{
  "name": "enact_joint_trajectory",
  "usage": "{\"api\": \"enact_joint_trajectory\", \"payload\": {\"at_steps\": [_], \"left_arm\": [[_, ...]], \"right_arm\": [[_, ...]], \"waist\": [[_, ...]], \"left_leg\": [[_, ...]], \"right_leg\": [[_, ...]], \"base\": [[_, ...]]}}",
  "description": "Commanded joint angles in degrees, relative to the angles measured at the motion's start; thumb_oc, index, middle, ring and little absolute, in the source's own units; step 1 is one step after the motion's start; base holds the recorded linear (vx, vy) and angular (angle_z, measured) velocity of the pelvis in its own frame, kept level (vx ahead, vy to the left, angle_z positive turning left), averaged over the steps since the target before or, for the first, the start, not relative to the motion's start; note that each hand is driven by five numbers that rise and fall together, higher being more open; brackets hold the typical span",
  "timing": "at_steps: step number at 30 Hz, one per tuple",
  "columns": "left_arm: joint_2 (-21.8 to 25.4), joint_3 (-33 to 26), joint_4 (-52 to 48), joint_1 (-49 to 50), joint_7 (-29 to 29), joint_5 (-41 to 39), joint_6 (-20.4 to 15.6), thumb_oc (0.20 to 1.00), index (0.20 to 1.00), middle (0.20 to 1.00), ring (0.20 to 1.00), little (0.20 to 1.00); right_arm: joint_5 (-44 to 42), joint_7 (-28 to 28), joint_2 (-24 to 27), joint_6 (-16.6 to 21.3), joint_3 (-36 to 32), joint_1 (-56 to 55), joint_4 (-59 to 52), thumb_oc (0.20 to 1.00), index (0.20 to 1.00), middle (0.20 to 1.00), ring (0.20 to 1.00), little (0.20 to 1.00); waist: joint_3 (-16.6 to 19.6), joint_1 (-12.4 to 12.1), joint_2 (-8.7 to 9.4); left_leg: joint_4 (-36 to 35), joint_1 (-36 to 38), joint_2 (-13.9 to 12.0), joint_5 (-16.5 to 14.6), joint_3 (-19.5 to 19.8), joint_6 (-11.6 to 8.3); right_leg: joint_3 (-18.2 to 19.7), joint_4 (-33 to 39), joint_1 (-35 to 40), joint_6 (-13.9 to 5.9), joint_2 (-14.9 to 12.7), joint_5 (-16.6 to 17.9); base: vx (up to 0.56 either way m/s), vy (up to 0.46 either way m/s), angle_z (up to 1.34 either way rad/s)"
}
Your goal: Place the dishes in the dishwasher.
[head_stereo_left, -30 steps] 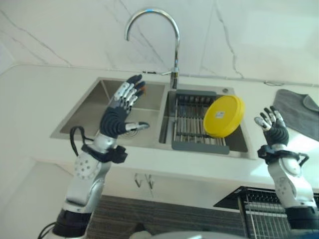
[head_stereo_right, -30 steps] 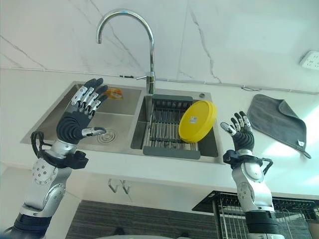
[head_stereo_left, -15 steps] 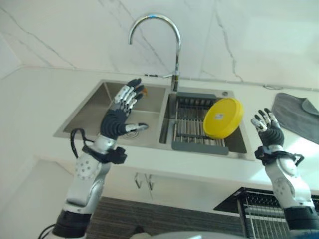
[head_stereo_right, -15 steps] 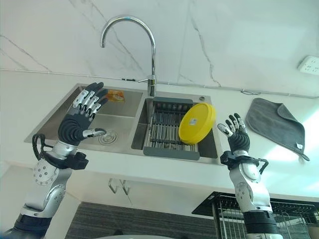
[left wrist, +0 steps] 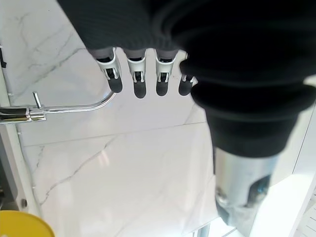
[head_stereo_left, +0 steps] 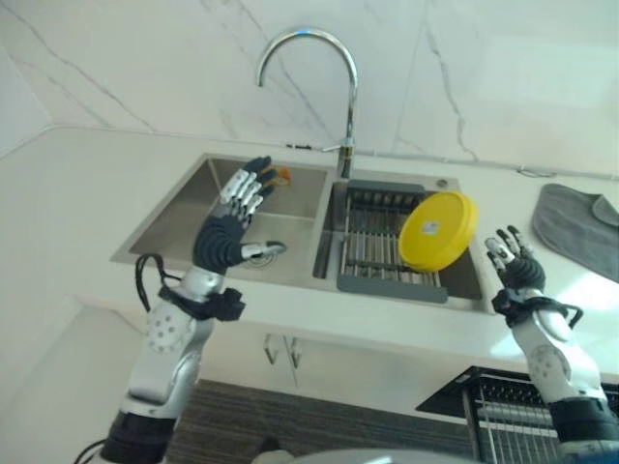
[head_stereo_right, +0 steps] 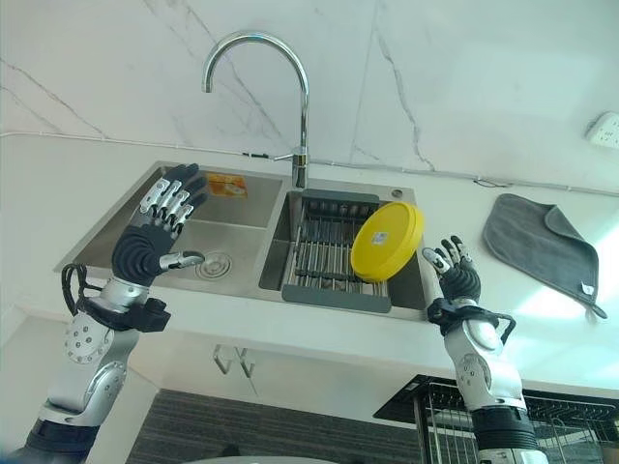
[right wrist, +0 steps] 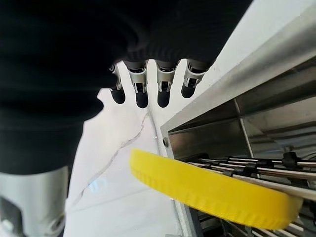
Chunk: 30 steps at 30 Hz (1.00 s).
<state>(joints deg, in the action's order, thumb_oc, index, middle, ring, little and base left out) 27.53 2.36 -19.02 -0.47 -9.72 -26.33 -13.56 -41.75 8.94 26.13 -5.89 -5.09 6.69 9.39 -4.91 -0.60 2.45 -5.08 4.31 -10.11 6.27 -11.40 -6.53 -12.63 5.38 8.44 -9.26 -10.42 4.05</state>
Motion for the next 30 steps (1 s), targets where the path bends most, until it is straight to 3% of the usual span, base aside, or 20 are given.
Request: {"api": "enact_joint_trajectory", "payload": {"at_steps": [1, 30], "left_arm": [[1.5, -0.3, 0.6, -4.3, 1.2, -1.6, -2.9, 1.000, 1.000, 1.000, 1.000, 1.000], [3.0, 0.5, 1.5, -4.7, 0.7, -3.4, -2.7, 1.000, 1.000, 1.000, 1.000, 1.000]], "right_arm": [[-3.5, 0.2, 2.2, 1.2, -2.2, 7.7, 0.5, 1.000, 1.000, 1.000, 1.000, 1.000], [-14.4, -5.4, 3.9, -0.7, -0.8, 13.0, 6.3, 1.000, 1.000, 1.000, 1.000, 1.000]], "waist": [[-1.2, -1.9, -0.03], [-1.2, -3.7, 0.10]], "left_leg": [[0.1, 4.8, -3.9, -7.7, 1.3, -1.97], [0.1, 5.0, -3.6, -7.7, 2.2, -2.14]], "right_leg": [[-3.6, -0.4, 1.5, -1.19, -1.4, -4.0], [-4.8, -0.4, 2.3, -0.93, -1.2, -4.3]], "base": [[0.00, 0.007, 0.04], [0.00, 0.000, 0.00]]}}
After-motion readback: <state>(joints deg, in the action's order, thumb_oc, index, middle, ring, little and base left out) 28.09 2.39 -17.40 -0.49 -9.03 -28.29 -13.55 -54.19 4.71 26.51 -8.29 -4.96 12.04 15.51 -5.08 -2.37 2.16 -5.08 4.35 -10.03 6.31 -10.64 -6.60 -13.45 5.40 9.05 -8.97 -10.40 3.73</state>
